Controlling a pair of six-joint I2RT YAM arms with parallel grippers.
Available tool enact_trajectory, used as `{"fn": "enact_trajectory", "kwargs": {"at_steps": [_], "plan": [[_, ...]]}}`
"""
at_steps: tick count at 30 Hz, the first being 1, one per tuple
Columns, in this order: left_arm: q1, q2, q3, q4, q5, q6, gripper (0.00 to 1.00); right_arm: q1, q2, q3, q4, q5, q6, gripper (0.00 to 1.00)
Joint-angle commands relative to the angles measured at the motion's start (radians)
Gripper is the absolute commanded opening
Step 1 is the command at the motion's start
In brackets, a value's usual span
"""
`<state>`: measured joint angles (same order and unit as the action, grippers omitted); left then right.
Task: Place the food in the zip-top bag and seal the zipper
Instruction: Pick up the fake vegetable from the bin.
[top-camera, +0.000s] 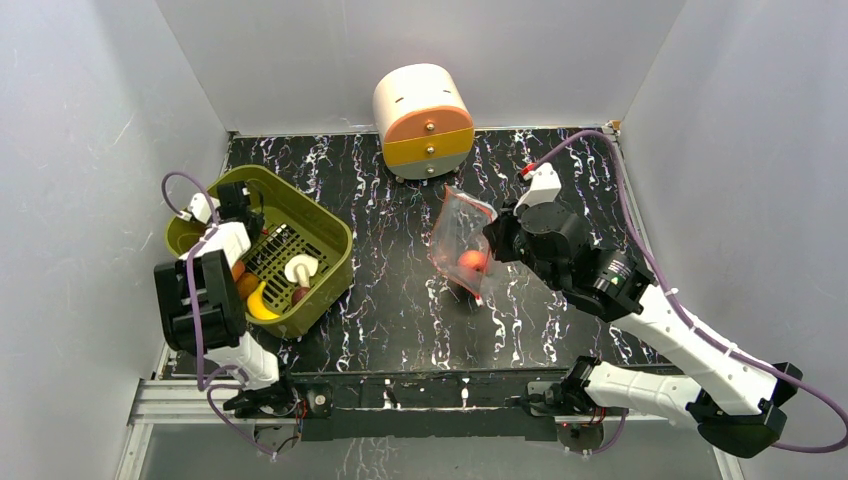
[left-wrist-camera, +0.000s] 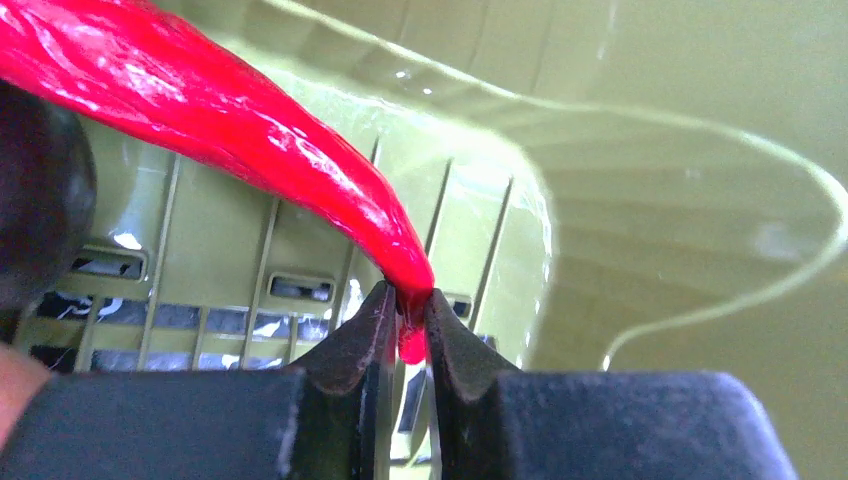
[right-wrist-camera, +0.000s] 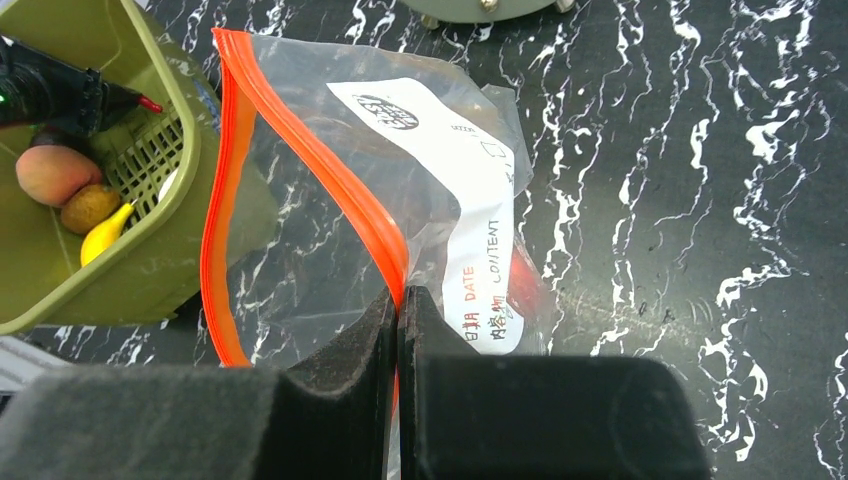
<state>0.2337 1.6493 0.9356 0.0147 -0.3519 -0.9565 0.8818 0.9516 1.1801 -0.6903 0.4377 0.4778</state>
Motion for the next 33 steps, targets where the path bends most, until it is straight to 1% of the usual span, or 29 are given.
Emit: {"fn": "enact_trajectory", "kwargs": {"at_steps": [1, 8, 15, 18, 21, 24, 26, 29, 30, 33], "plan": [[0.006, -0.137, -0.023, -0.071, 0.069, 0.101, 0.0, 0.003, -0.026, 0.018, 0.003, -0.052, 0.05, 0.0], [0.006, -0.333, -0.084, -0.12, 0.152, 0.243, 0.0, 0.003, -0.052, -0.071, 0.054, -0.051, 0.107, 0.0], [0.005, -0.509, -0.092, -0.15, 0.291, 0.342, 0.0, 0.003, 0.02, -0.006, 0.035, -0.02, 0.106, 0.0], [0.004, -0.558, -0.067, -0.164, 0.411, 0.41, 0.0, 0.003, 0.037, 0.007, 0.039, -0.016, 0.101, 0.0], [0.002, -0.585, -0.023, -0.202, 0.53, 0.436, 0.0, 0.003, 0.053, 0.018, 0.034, -0.022, 0.101, 0.0], [-0.018, -0.599, 0.003, -0.226, 0.614, 0.443, 0.0, 0.002, 0.061, 0.007, 0.043, -0.016, 0.113, 0.0], [-0.03, -0.609, 0.001, -0.209, 0.686, 0.433, 0.0, 0.003, 0.07, 0.006, 0.049, -0.016, 0.12, 0.0], [-0.062, -0.622, 0.007, -0.199, 0.753, 0.423, 0.0, 0.003, 0.09, 0.018, 0.052, -0.022, 0.129, 0.0], [-0.089, -0.627, 0.014, -0.202, 0.778, 0.428, 0.0, 0.002, 0.099, 0.022, 0.053, -0.02, 0.133, 0.0], [-0.246, -0.659, 0.019, -0.175, 0.838, 0.454, 0.0, 0.003, 0.133, 0.042, 0.067, -0.001, 0.131, 0.0]]}}
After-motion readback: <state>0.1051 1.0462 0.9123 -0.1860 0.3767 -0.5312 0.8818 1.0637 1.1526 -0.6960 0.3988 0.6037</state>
